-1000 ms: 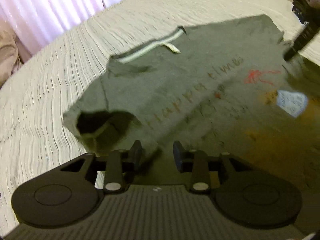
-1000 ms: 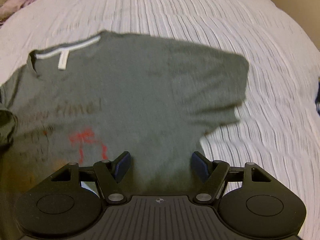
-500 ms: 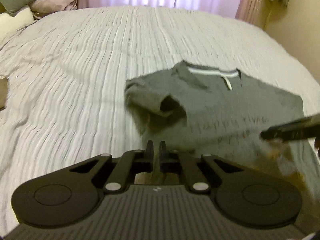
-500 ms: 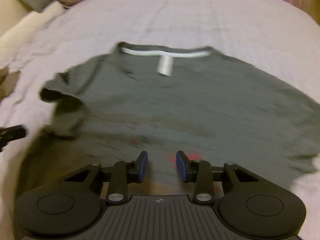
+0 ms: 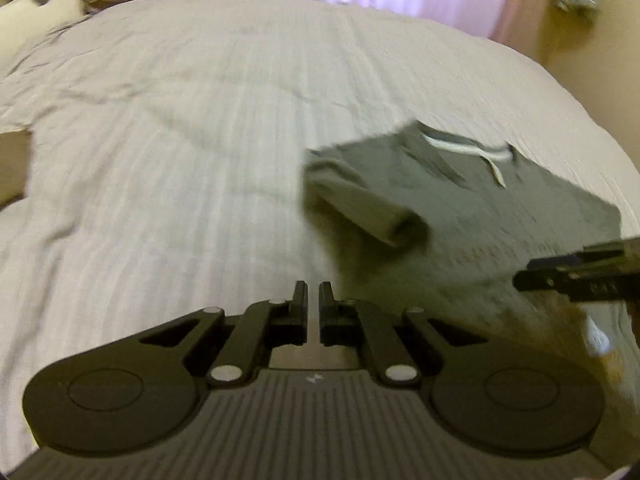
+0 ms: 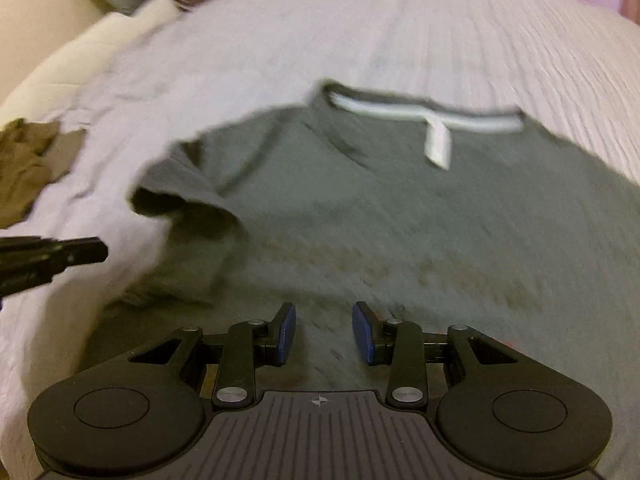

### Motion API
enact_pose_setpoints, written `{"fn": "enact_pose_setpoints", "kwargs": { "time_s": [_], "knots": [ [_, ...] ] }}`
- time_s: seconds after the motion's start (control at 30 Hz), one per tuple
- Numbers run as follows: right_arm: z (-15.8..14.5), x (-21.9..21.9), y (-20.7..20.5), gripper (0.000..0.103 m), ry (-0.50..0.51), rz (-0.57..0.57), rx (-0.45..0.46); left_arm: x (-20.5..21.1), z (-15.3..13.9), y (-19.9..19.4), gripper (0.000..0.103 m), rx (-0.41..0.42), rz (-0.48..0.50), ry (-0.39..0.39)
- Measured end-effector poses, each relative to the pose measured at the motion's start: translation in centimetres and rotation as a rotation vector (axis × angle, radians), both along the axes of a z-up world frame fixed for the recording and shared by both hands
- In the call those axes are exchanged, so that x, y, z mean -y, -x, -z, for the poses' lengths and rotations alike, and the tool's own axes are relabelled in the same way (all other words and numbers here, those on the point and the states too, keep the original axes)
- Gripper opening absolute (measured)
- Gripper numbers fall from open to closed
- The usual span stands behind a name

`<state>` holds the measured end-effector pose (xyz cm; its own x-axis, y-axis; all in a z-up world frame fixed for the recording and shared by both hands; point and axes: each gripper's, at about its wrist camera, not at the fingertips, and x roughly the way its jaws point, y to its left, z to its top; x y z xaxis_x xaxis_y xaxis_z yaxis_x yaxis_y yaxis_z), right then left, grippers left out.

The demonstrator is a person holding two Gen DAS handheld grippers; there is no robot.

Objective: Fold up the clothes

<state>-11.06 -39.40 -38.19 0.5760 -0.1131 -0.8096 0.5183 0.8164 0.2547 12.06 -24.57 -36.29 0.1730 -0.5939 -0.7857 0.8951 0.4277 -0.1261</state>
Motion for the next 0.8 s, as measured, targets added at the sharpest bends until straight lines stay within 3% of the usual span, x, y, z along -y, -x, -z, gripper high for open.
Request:
{"fn": "enact_pose_setpoints", "kwargs": {
  "time_s": [0.03, 0.07, 0.13, 0.23, 0.33, 0.37, 0.43, 0.5, 0.57, 0.67, 0.8],
  "knots": [
    [-0.3, -0.4, -0.5, 0.036, 0.002, -0.033, 0.029, -0.2, -0.4, -0.6, 0.003, -0.005, -0.020, 0.001],
    [-0.5, -1.1, -1.1, 0.027, 0.004, -0.073, 0.061, -0.3, -0.7, -1.0, 0.003, -0.010, -0.029, 0.008],
    [-0.6, -2.3, -2.6, 0.021, -0.018, -0.147, 0.104, -0.5, -1.3, -1.7, 0.003, -0.022, -0.048, 0.021],
    [0.0, -4.7, -5.8, 0.021, -0.048, -0.250, 0.142, -0.8, -2.1, -2.8, 0.003, -0.038, -0.075, 0.041],
    [0.1, -6.0, -9.0, 0.021, -0.018, -0.319, 0.205, -0.9, -2.2, -3.4, 0.003, -0.053, -0.082, 0.045],
    [0.3, -5.8, -9.9, 0.021, 0.005, -0.311, 0.225, -0.9, -2.2, -3.5, 0.003, -0.052, -0.086, 0.044],
    [1.0, -3.6, -10.8, 0.021, 0.053, -0.184, 0.214, -0.9, -2.2, -3.9, 0.003, -0.051, -0.098, 0.043],
    [2.6, -0.1, -11.0, 0.021, 0.027, -0.013, 0.138, -0.8, -2.0, -4.3, 0.003, -0.055, -0.109, 0.046],
    [3.7, 2.5, -10.3, 0.021, -0.022, 0.071, 0.085, -0.8, -1.8, -4.7, 0.003, -0.057, -0.118, 0.044],
    [2.3, 3.3, -8.6, 0.021, -0.051, 0.087, 0.137, -0.6, -1.4, -5.1, 0.003, -0.065, -0.131, 0.043],
    [0.0, 1.6, -9.1, 0.021, -0.039, 0.010, 0.255, 0.9, -1.0, -5.2, 0.003, -0.082, -0.111, 0.057]
  ]
}}
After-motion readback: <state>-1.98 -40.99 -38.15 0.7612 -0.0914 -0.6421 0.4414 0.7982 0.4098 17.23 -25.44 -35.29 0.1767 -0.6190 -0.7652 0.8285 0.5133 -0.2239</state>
